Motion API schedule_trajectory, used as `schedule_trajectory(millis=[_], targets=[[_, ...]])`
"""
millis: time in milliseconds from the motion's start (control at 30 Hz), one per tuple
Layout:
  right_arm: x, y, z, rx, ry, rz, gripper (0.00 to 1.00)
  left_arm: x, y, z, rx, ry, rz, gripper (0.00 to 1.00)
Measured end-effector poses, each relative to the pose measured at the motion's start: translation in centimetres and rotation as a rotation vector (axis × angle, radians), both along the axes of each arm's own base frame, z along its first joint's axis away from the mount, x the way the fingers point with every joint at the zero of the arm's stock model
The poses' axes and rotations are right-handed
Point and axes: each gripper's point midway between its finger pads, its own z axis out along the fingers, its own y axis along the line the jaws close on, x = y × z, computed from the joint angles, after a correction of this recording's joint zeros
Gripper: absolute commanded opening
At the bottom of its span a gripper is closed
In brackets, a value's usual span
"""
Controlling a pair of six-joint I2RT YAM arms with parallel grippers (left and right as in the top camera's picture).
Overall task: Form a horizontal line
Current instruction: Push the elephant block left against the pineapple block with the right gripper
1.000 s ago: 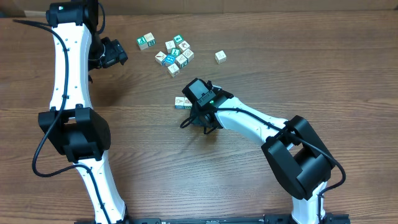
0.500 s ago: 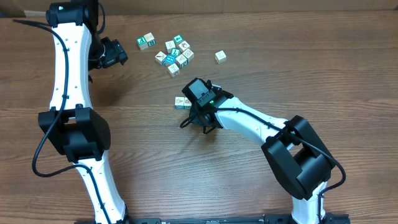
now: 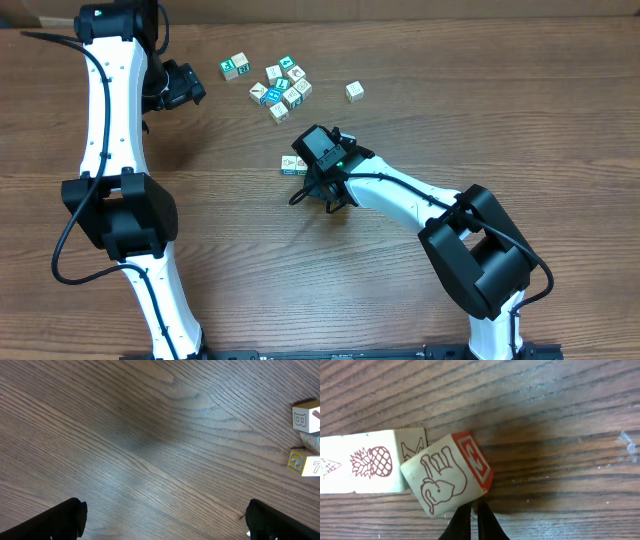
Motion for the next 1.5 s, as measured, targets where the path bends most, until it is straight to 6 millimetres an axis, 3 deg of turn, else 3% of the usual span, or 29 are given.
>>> schedule_trajectory(millis=[1500], targets=[[1.2, 0.7, -0.2, 0.021, -0.048, -0.002, 0.04, 0.0, 0.0, 0.0, 0.0, 0.0, 0.0, 1.0]])
